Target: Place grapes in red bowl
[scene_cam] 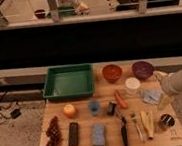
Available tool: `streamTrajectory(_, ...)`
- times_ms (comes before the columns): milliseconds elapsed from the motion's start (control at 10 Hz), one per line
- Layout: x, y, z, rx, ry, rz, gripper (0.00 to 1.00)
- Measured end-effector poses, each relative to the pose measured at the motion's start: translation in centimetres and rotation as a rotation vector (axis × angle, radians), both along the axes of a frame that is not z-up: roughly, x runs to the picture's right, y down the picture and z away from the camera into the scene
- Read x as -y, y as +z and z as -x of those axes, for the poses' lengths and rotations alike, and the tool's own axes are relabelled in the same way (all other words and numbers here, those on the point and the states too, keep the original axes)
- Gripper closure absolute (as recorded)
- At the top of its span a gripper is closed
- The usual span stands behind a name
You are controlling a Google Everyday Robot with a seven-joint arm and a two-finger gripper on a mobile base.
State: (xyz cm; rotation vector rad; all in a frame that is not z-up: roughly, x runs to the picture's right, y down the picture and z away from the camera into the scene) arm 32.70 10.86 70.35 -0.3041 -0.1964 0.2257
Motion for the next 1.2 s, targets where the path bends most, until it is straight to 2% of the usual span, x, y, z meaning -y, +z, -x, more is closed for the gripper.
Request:
streamTrajectory(600,-0.2,-0.1,0.4,0.008,-0.014,-0.002,0.0)
streamTrajectory(1200,-1.2,-0.9,8.0,0.101,-0.134,-0.019,0.0)
